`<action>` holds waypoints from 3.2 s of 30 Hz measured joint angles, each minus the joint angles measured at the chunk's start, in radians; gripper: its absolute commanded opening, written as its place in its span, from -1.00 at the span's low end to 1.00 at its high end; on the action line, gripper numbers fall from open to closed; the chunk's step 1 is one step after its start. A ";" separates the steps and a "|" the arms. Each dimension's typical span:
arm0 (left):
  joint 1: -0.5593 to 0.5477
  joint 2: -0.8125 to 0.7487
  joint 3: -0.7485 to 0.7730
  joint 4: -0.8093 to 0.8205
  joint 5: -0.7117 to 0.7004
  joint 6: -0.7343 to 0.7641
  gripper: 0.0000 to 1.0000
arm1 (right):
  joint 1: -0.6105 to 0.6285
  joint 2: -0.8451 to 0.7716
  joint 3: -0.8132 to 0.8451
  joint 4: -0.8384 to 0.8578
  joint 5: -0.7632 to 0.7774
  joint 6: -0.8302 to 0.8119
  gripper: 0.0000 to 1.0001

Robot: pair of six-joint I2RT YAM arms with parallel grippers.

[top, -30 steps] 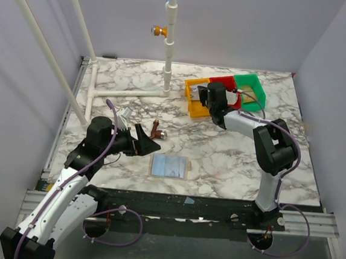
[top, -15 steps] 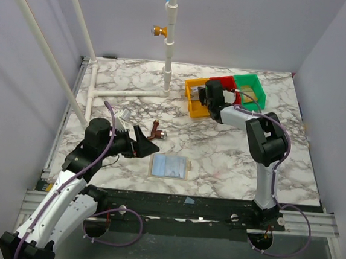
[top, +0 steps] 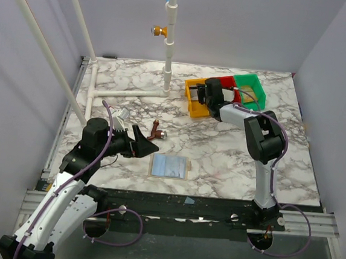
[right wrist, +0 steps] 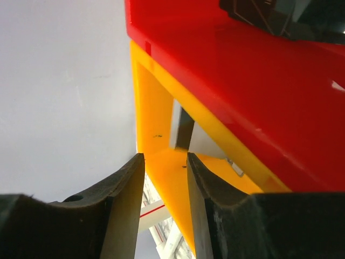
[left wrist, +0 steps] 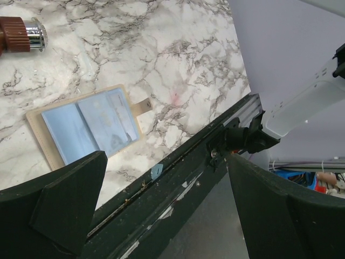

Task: Take the credit cards out of the card holder
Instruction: Place the credit card in the storage box, then close the card holder at the center of the board.

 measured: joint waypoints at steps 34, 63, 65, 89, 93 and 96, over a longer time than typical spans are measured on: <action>0.000 0.048 -0.007 0.029 -0.042 -0.030 0.97 | -0.001 -0.398 -0.178 -0.172 -0.200 -0.416 0.96; -0.021 0.306 -0.257 0.193 -0.242 -0.097 0.21 | 0.332 -0.816 -0.542 -0.549 -0.211 -0.769 0.95; -0.027 0.339 -0.264 0.217 -0.242 -0.098 0.11 | 0.372 -0.816 -0.542 -0.568 -0.190 -0.771 0.95; -0.089 0.510 -0.271 0.344 -0.276 -0.102 -0.01 | 0.526 -0.695 -0.564 -0.661 -0.057 -0.763 0.27; -0.089 0.520 -0.271 0.354 -0.283 -0.101 -0.02 | 0.537 -0.669 -0.564 -0.661 -0.055 -0.763 0.01; -0.089 0.526 -0.271 0.365 -0.283 -0.099 -0.05 | 0.539 -0.648 -0.564 -0.660 -0.055 -0.763 -0.21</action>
